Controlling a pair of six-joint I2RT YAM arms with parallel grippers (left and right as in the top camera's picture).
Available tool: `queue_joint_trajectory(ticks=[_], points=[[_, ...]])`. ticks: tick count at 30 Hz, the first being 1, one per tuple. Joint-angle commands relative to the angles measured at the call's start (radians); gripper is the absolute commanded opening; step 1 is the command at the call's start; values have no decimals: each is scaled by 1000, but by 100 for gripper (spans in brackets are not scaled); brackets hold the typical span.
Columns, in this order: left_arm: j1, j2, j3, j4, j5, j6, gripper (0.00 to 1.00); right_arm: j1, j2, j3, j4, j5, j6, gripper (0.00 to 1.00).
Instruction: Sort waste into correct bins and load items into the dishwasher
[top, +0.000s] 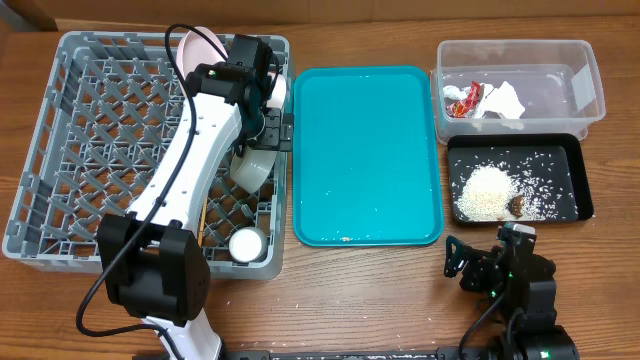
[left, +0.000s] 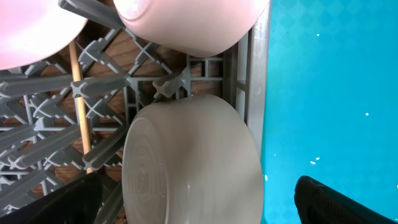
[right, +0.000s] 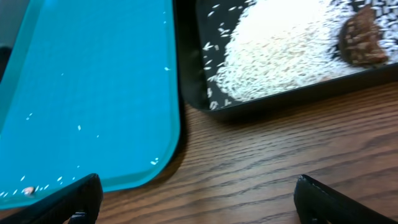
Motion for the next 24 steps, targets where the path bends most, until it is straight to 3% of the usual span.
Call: queue_joint_trajectory(ticks=[1,5,18,20,24], points=[[1,5,12,3,2,-17,100,29,-45,-14,-10,2,0,100],[1,5,13,3,2,-17,100,32,-138,-14,-10,2,0,100],[1,5,13,3,2,-17,100,32,-151,24,-21,52,1,100],[1,5,13,3,2,-17,100,32,-151,35,101,70,-29,100],[1,5,13,3,2,-17,100,32,-151,31,459,69,-242,100]])
